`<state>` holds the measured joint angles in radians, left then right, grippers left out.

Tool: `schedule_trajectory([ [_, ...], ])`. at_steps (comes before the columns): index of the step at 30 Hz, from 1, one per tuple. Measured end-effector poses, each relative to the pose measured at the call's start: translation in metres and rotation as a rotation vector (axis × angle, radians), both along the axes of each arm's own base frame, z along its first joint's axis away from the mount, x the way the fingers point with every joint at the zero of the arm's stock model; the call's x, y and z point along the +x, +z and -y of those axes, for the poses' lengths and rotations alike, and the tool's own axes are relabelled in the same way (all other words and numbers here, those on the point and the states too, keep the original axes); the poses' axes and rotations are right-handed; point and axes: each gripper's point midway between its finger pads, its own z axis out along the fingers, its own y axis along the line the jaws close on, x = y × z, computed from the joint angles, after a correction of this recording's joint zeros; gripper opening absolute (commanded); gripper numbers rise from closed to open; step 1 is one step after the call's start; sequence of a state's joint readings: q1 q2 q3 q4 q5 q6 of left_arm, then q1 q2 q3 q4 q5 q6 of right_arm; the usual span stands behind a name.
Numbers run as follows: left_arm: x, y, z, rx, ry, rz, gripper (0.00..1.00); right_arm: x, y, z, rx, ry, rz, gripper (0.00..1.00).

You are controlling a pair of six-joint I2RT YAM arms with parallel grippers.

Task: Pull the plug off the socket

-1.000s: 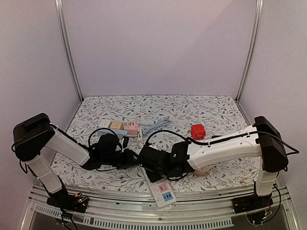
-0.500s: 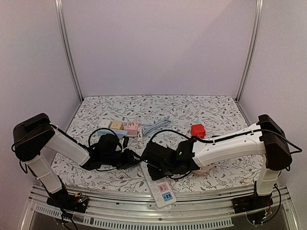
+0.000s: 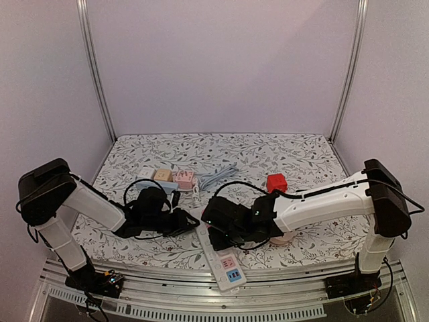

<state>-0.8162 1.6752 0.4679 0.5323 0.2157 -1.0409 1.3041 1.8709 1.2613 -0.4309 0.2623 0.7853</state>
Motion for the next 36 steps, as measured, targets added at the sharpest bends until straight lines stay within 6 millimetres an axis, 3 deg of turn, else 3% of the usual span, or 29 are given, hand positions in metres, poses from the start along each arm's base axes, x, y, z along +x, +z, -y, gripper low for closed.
schedule_trajectory([
  [8, 0.000, 0.000, 0.001, 0.002, -0.002, -0.001, 0.33, -0.003, 0.005, 0.001, -0.028, 0.004, 0.030, 0.00],
  [15, 0.001, 0.001, 0.001, 0.004, -0.001, 0.000, 0.33, -0.023, 0.045, -0.029, 0.018, 0.073, 0.102, 0.00],
  [21, 0.001, 0.000, 0.001, 0.004, -0.001, 0.000, 0.33, -0.029, 0.049, -0.030, 0.007, 0.090, 0.120, 0.00],
  [26, 0.001, 0.001, 0.001, 0.016, -0.009, 0.007, 0.35, -0.019, 0.047, -0.018, -0.022, 0.062, 0.146, 0.00],
  [29, 0.001, 0.004, 0.001, 0.036, -0.020, 0.014, 0.40, -0.013, 0.054, 0.003, -0.026, 0.032, 0.159, 0.00],
  [32, 0.000, 0.006, -0.002, 0.096, -0.039, 0.014, 0.51, -0.001, 0.072, 0.025, 0.005, -0.011, 0.177, 0.00],
  [36, 0.001, 0.015, -0.010, 0.204, -0.062, 0.020, 0.74, 0.024, 0.086, 0.061, 0.032, -0.096, 0.194, 0.00],
])
